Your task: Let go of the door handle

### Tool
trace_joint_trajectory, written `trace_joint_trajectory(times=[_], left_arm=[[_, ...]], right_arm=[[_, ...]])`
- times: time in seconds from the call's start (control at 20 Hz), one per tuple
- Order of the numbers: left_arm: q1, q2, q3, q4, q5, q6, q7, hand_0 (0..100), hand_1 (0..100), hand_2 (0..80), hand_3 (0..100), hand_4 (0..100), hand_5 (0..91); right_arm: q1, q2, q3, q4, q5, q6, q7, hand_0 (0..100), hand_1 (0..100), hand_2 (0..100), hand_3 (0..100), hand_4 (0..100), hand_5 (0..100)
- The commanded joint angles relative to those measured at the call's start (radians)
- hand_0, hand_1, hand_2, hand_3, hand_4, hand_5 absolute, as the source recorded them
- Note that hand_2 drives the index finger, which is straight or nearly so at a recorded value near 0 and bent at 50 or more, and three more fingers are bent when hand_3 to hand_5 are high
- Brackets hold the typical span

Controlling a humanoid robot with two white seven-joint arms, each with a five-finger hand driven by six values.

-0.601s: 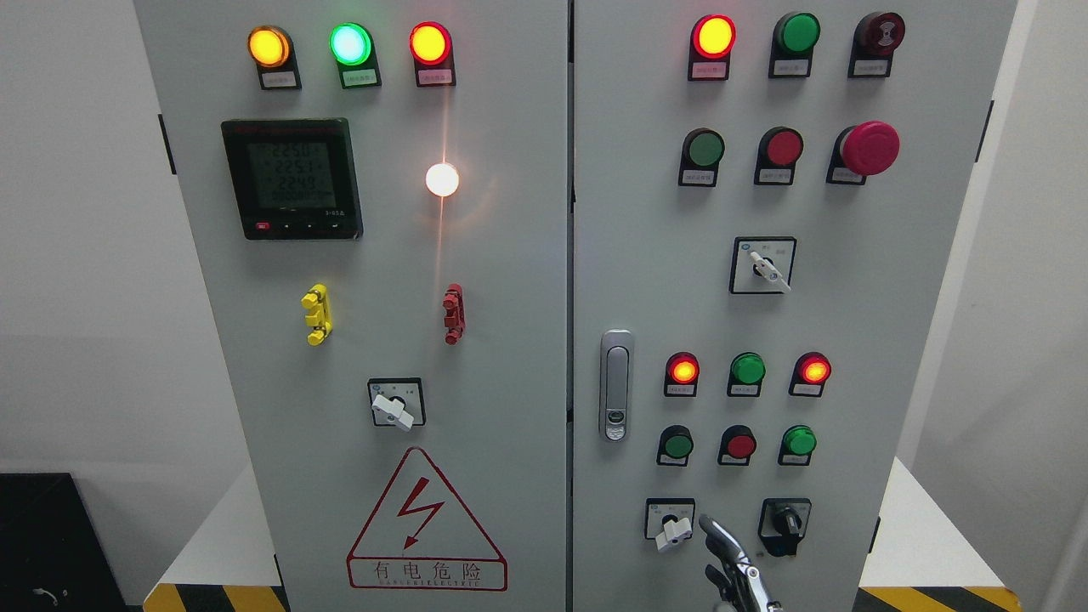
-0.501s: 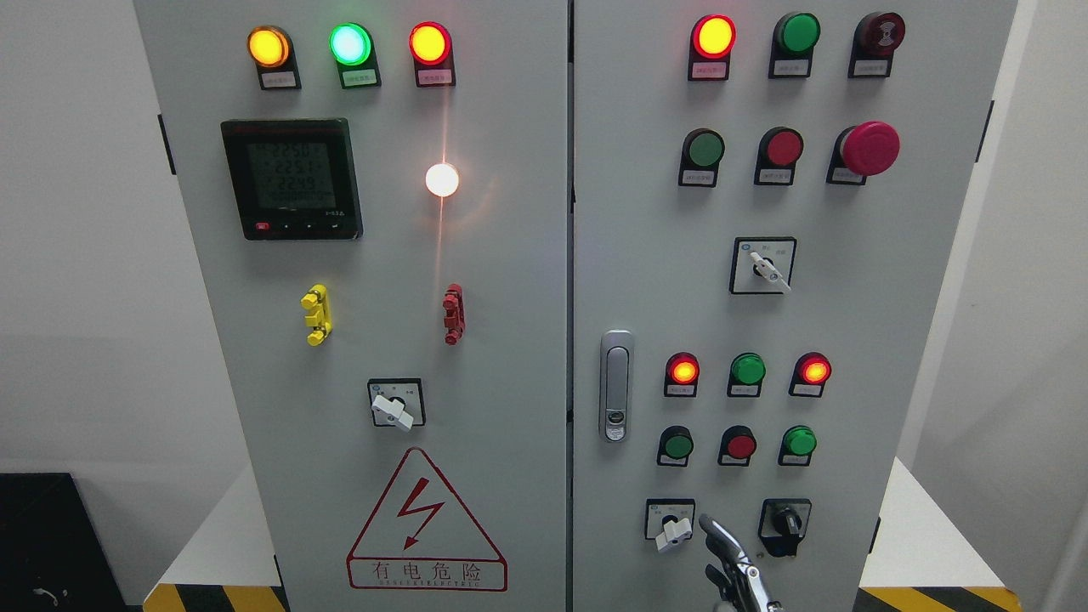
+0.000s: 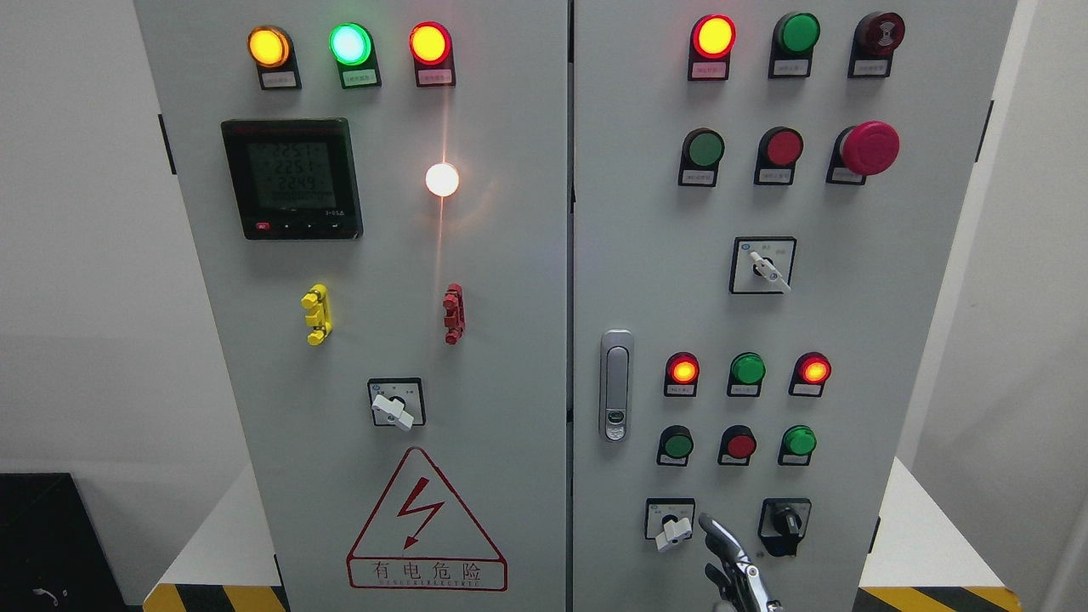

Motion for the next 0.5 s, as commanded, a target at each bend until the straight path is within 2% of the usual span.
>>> trace_joint_trajectory(times=[0.0, 0.05, 0.15, 0.3, 0.35, 0.45], left_arm=[[0.018, 0.000, 0.000, 0.000, 0.000, 0.000, -0.001, 12, 56, 0.0, 0, 0, 0.0], [0.018, 0.000, 0.000, -0.001, 0.001, 0.000, -0.001, 12, 56, 0.0, 0, 0, 0.0], [0.018, 0.000, 0.000, 0.000, 0.000, 0.000, -0.001, 12, 56, 0.0, 0, 0, 0.0], [0.018, 0.000, 0.000, 0.000, 0.001, 0.000, -0.001, 12, 56, 0.0, 0, 0, 0.0], [0.018, 0.000, 0.000, 0.000, 0.001, 0.000, -0.001, 12, 56, 0.0, 0, 0, 0.0], [0.018, 0.000, 0.000, 0.000, 0.000, 0.000, -0.001, 12, 56, 0.0, 0, 0, 0.0]], right_arm=[[-0.031, 0.003, -0.003, 0.000, 0.006, -0.001, -0.002, 39, 11, 0, 12, 13, 11], [-0.038, 0.003, -0.003, 0.000, 0.017, -0.001, -0.003, 39, 12, 0, 14, 18, 18], [-0.048, 0.005, -0.004, 0.000, 0.059, 0.001, -0.006, 39, 16, 0, 17, 25, 25], [-0.064, 0.003, -0.003, 0.000, 0.131, 0.001, -0.008, 43, 21, 0, 29, 42, 44], [-0.070, 0.003, -0.003, 0.000, 0.167, -0.001, -0.008, 44, 23, 0, 36, 49, 51], [-0.081, 0.003, -0.003, 0.001, 0.234, -0.005, -0.008, 47, 24, 0, 44, 56, 60]])
